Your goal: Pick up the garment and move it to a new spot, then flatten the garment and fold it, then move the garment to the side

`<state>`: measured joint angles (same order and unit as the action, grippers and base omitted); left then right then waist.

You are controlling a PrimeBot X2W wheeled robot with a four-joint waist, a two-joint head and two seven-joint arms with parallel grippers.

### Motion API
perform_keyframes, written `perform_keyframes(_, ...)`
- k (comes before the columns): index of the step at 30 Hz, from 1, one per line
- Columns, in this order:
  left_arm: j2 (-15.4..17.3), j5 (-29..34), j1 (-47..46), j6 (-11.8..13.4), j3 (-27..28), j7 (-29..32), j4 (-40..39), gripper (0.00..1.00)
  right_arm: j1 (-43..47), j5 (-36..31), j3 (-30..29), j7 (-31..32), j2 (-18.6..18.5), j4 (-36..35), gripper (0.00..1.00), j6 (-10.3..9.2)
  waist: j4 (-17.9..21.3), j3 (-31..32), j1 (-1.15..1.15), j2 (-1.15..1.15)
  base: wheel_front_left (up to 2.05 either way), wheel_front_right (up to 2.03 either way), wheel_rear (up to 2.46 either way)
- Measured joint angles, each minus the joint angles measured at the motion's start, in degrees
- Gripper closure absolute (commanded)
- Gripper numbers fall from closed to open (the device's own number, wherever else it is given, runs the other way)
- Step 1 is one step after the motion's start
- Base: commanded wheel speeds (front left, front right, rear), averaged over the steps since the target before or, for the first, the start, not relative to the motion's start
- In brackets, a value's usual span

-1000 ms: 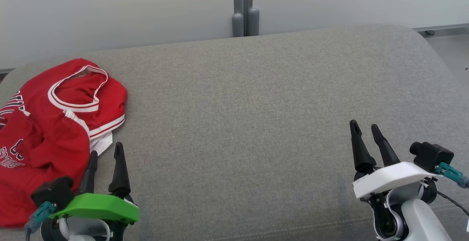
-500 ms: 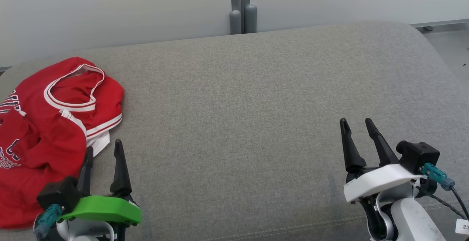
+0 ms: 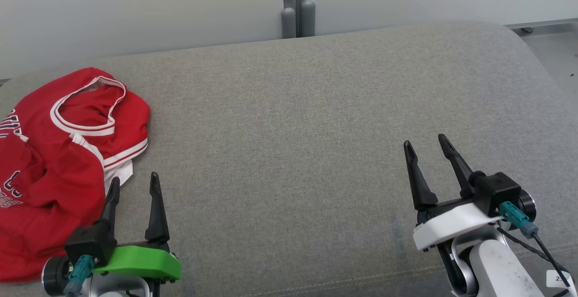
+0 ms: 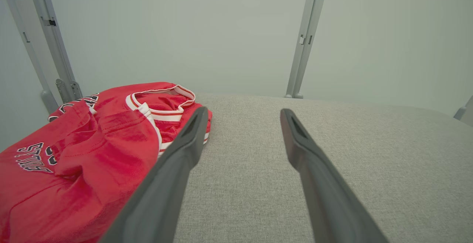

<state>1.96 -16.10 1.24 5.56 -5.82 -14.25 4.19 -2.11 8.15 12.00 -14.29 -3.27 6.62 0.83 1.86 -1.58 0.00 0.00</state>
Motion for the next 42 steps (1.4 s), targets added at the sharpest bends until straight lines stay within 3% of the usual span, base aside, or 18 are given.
perform_keyframes(31, 0.0, -1.7, 0.0, -0.5, -0.5, -0.2, 2.7, 0.0, -0.3, -0.6, -0.4, -0.1, 0.1, 1.4, 0.0, 1.16, -0.3, 1.6, 0.0, 0.0, 0.0, 0.0, 0.0)
perform_keyframes(42, 0.1, -1.6, 0.0, -1.0, -2.0, -0.2, 3.2, 0.0, 0.3, -0.5, -0.9, -0.1, 0.2, 1.6, 0.0, 1.34, -3.0, 2.5, 0.0, 0.0, 0.0, 0.0, 0.0)
